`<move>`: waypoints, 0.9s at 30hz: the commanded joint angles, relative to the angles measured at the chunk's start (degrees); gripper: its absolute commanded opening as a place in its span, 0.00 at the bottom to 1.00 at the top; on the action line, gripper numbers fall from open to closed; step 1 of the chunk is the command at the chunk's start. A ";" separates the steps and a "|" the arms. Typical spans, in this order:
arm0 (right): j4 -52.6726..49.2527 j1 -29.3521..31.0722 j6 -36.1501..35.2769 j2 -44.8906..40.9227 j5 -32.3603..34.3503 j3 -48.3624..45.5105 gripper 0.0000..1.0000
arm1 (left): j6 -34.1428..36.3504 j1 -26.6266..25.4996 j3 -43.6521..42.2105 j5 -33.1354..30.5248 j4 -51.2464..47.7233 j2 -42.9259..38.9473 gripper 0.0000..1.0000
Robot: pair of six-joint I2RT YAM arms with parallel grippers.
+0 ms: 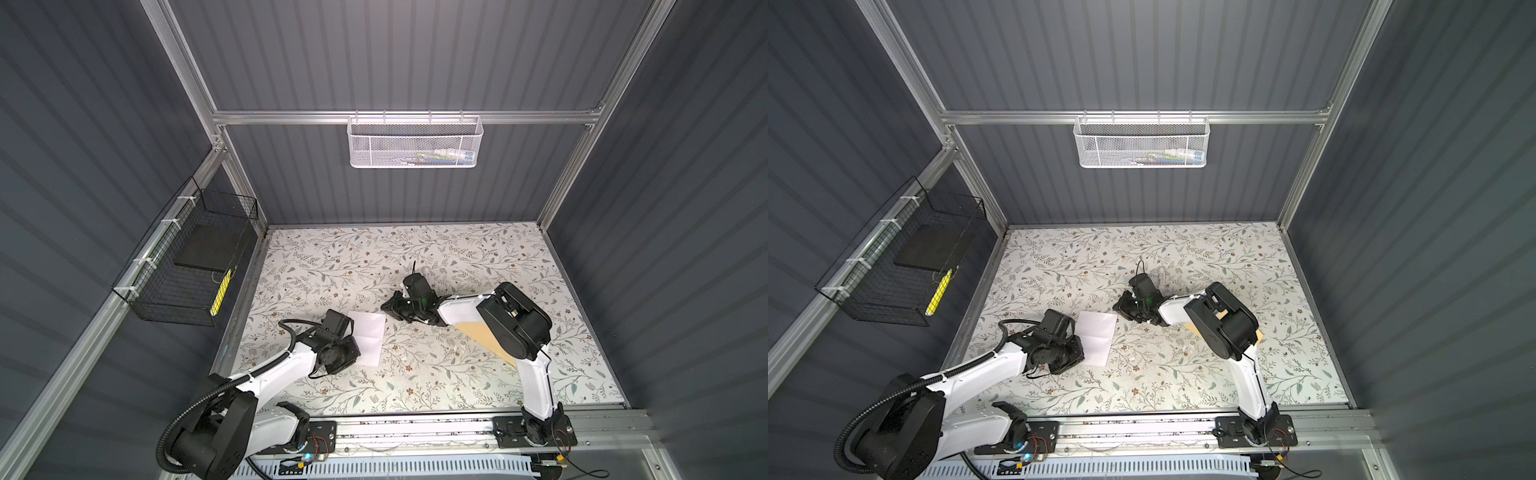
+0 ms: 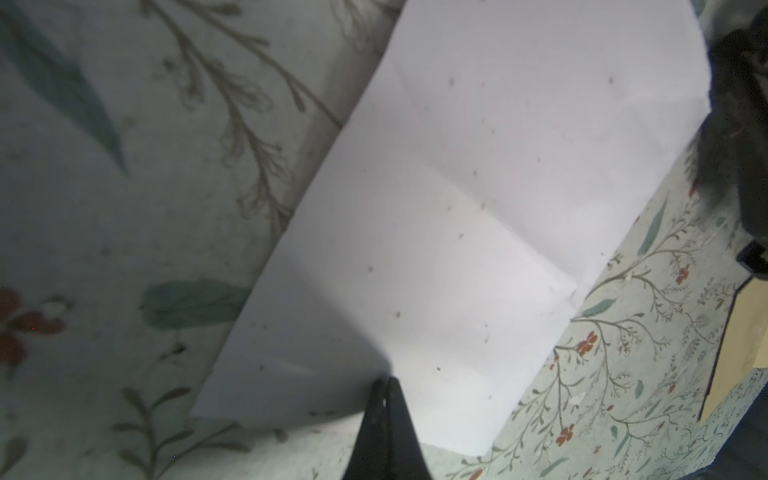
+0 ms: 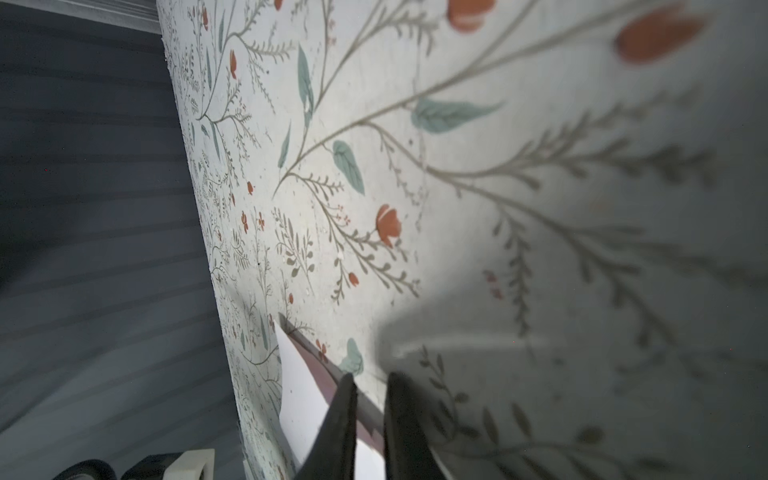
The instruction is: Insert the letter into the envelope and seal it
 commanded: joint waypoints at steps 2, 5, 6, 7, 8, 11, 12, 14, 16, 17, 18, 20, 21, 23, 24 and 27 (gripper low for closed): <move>-1.44 1.64 -4.92 -4.99 -4.21 -2.24 0.20 | -0.74 0.11 -4.12 -4.35 -5.14 2.37 0.00; 2.57 3.58 -4.07 -7.22 -6.15 -6.40 0.20 | -1.47 0.10 -4.57 -4.14 -4.61 1.80 0.00; 2.80 4.43 -4.04 -7.71 -6.24 -7.25 0.20 | -1.57 0.10 -4.61 -4.12 -4.47 1.64 0.00; 2.68 5.17 -4.13 -7.95 -6.24 -7.80 0.20 | -1.54 0.10 -4.69 -4.12 -4.51 1.57 0.00; 2.65 5.89 -4.01 -8.07 -6.09 -8.46 0.20 | -1.67 0.15 -4.73 -4.20 -4.43 1.47 0.00; 4.25 7.81 -2.81 -8.47 -5.26 -11.40 0.19 | -1.69 0.10 -5.00 -4.39 -3.93 1.46 0.00; 4.62 8.22 -2.29 -8.49 -4.89 -12.42 0.19 | -1.76 0.10 -5.14 -4.40 -3.66 1.48 0.00; 5.95 8.78 -1.63 -8.82 -4.43 -14.38 0.18 | -1.93 0.10 -5.46 -4.47 -3.22 1.50 0.00; 6.62 9.43 -1.24 -9.25 -4.22 -15.96 0.18 | -2.25 0.10 -5.78 -4.40 -2.86 1.23 0.00; 6.37 9.69 -1.24 -9.52 -4.15 -16.48 0.18 | -2.38 0.10 -5.87 -4.47 -2.88 0.97 0.00; 6.36 9.99 -1.23 -9.79 -4.20 -17.10 0.18 | -2.53 0.10 -6.04 -4.56 -2.88 0.62 0.00; 6.27 10.49 -1.19 -10.19 -4.68 -17.91 0.18 | -2.79 0.10 -6.40 -4.74 -2.85 -0.08 0.00; 6.27 10.97 -1.11 -10.68 -4.95 -18.52 0.18 | -2.84 0.10 -6.54 -4.83 -2.91 -0.29 0.00; 6.18 11.84 -0.97 -11.70 -5.18 -19.76 0.17 | -3.09 0.10 -6.76 -4.91 -2.87 -0.55 0.00; 5.91 12.33 -1.09 -12.23 -5.19 -20.34 0.17 | -3.18 0.10 -6.98 -4.92 -2.76 -0.69 0.00; 3.42 13.33 -2.73 -13.64 -5.43 -21.02 0.18 | -3.76 0.10 -7.96 -4.92 -1.90 -1.09 0.00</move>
